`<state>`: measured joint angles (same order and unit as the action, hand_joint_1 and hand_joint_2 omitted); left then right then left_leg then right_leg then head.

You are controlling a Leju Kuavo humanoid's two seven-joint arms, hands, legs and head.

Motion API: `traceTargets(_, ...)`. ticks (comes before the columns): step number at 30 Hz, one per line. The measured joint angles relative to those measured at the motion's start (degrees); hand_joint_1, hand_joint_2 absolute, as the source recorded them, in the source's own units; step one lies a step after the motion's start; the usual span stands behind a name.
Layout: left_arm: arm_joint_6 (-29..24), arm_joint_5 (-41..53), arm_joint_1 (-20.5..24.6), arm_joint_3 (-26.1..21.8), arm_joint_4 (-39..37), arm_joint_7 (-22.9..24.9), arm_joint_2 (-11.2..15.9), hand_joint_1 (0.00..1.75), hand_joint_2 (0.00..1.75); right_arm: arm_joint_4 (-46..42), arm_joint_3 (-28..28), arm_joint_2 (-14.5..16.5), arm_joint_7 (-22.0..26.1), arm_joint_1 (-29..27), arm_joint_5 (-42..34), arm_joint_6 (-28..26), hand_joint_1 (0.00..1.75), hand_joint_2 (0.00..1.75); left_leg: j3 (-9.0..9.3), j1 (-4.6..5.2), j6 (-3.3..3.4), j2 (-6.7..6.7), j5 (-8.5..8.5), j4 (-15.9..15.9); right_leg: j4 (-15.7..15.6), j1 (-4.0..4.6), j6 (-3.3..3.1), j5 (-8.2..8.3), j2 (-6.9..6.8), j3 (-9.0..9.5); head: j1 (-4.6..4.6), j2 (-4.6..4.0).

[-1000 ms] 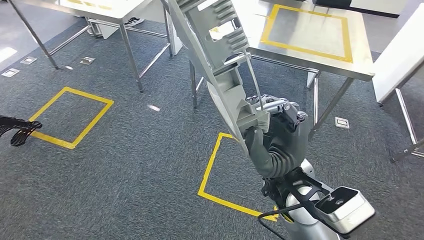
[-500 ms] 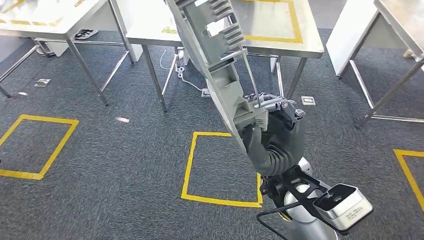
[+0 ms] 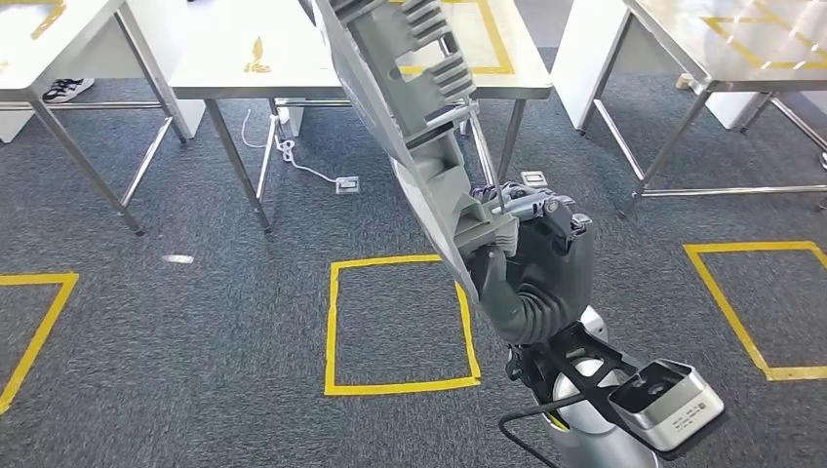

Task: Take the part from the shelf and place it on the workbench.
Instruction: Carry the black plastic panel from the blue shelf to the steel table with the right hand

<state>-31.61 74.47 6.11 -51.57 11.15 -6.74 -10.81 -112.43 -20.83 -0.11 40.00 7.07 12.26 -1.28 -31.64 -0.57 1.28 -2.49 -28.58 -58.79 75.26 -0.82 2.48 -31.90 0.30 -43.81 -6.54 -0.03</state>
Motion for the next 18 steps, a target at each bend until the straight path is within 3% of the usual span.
traceTargets(1, 0.0, 0.0, 0.0, 0.0, 0.0, 0.0, 0.0, 0.00, 1.75, 0.0, 0.0, 0.0, 0.0, 0.0, 0.1, 0.0, 1.66, 1.75, 0.07, 0.02, -0.03, -0.82, -0.10, 0.0, -1.1, 0.01, -0.09, 0.99, -0.12, 0.73, -0.01, 0.00)
traceTargets(2, -0.1, 0.0, 0.1, 0.0, 0.0, -0.1, -0.1, 0.00, 1.75, 0.0, 0.0, 0.0, 0.0, 0.0, 0.1, 0.0, 1.66, 1.75, 0.21, 0.03, -0.11, -1.59, -0.22, 0.0, -4.6, 0.07, -0.27, 2.78, -0.60, 2.73, 0.00, 0.00)
traceTargets(4, -0.1, 0.0, 0.1, 0.0, 0.0, -0.2, -0.1, 0.00, 1.75, 0.0, 0.0, 0.0, 0.0, -0.1, 0.1, -0.1, 1.66, 1.75, 0.58, 0.19, -0.47, -2.94, -0.50, 0.0, -13.0, 0.47, -0.99, 5.54, -3.12, 7.31, 0.05, 0.00)
traceTargets(5, -0.1, 0.0, 0.2, 0.0, 0.0, -0.3, -0.1, 0.00, 1.75, 0.0, 0.0, 0.0, 0.0, -0.1, 0.2, -0.1, 1.66, 1.75, 0.71, 0.27, -0.76, -3.52, -0.59, 0.0, -15.6, 0.74, -1.40, 6.18, -4.17, 8.70, 0.05, 0.00)
traceTargets(6, -0.2, 0.0, 0.2, 0.0, 0.0, -0.4, -0.2, 0.00, 1.75, 0.1, 0.0, 0.0, 0.0, -0.1, 0.2, -0.1, 1.66, 1.75, 0.84, 0.34, -1.07, -4.06, -0.65, 0.1, -16.7, 0.98, -1.80, 6.22, -4.68, 9.14, 0.08, 0.00)
traceTargets(8, -0.2, 0.0, 0.3, 0.0, 0.0, -0.4, -0.3, 0.00, 1.75, 0.1, 0.1, 0.0, 0.0, -0.1, 0.2, 0.0, 1.66, 1.75, 1.20, 0.40, -1.77, -5.22, -0.74, 0.4, -16.8, 1.05, -2.41, 6.37, -3.49, 8.98, 0.08, 0.01)
traceTargets(9, -0.2, 0.1, 0.3, 0.0, 0.0, -0.4, -0.4, 0.00, 1.75, 0.1, 0.1, 0.0, 0.0, -0.2, 0.2, 0.0, 1.66, 1.75, 1.36, 0.36, -2.14, -4.89, -1.00, 0.4, -17.0, 0.86, -2.72, 6.51, -2.77, 9.04, 0.16, 0.01)
traceTargets(11, -0.4, 0.1, 0.5, 0.0, 0.1, -0.5, -0.5, 0.00, 1.75, 0.1, 0.2, 0.1, 0.0, -0.2, 0.2, 0.2, 1.66, 1.75, 0.45, 0.27, -2.66, -1.92, -2.89, -2.2, -17.5, 0.36, -3.36, 6.86, -1.46, 9.26, 0.48, 0.01)
traceTargets(13, -0.6, 0.1, 0.4, 0.0, 0.0, -0.4, -0.5, 0.00, 1.75, 0.2, 0.2, 0.2, 0.0, -0.2, 0.1, 0.4, 1.66, 1.75, -2.97, 0.14, -2.87, 1.47, -6.44, -9.4, -17.6, 0.22, -3.71, 7.01, -0.08, 9.21, 0.86, 0.00)
traceTargets(15, -0.8, 0.1, 0.1, 0.0, 0.0, 0.0, -0.5, 0.00, 1.75, 0.4, 0.2, 0.2, 0.0, -0.2, 0.1, 0.7, 1.66, 1.75, -6.21, 0.13, -2.92, 2.28, -8.05, -15.4, -17.5, 0.31, -3.80, 7.04, 1.49, 9.16, 0.98, 0.00)
traceTargets(16, -0.9, 0.1, -0.1, 0.0, -0.1, 0.2, -0.5, 0.00, 1.75, 0.5, 0.2, 0.2, 0.0, -0.2, 0.1, 0.8, 1.66, 1.75, -6.55, 0.14, -2.84, 2.36, -7.09, -15.4, -17.5, 0.34, -3.82, 7.05, 2.19, 9.16, 1.01, 0.00)
traceTargets(18, -1.1, 0.1, 0.0, 0.0, -0.1, 0.4, -0.5, 0.00, 1.75, 0.7, 0.2, 0.3, -0.1, -0.2, 0.2, 0.7, 1.66, 1.75, -4.18, 0.15, -2.41, 2.66, -2.57, -9.0, -17.3, 0.36, -3.74, 7.00, 3.29, 9.23, 1.11, 0.01)
